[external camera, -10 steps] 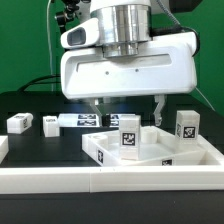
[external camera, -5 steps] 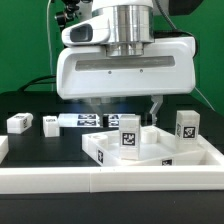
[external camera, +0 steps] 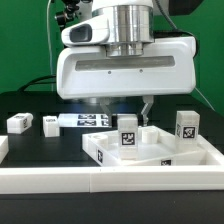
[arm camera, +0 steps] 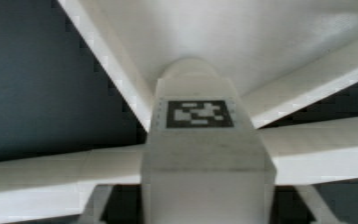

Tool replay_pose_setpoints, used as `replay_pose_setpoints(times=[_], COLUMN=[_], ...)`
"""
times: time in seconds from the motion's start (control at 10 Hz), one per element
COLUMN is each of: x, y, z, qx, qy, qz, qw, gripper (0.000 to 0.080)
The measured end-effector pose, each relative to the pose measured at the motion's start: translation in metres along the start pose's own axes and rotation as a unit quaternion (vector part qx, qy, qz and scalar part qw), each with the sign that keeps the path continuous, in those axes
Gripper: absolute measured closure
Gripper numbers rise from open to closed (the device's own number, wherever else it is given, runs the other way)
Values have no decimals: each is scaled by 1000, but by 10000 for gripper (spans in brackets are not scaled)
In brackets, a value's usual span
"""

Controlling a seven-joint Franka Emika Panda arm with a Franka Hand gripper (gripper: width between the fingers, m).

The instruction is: Assemble square table

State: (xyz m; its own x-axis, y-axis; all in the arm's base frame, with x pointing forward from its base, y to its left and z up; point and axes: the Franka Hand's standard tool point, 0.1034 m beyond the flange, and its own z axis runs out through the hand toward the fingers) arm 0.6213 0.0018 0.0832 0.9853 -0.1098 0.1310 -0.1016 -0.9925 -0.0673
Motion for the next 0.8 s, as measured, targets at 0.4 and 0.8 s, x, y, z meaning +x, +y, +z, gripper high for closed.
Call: replay_pose_setpoints(times=[0.4, 0.8], x=[-1, -2], y=[1, 2], z=[0, 1], qx=[0, 4], qy=[0, 8], qz=[157, 356], qw=[988, 934], gripper=[509, 509])
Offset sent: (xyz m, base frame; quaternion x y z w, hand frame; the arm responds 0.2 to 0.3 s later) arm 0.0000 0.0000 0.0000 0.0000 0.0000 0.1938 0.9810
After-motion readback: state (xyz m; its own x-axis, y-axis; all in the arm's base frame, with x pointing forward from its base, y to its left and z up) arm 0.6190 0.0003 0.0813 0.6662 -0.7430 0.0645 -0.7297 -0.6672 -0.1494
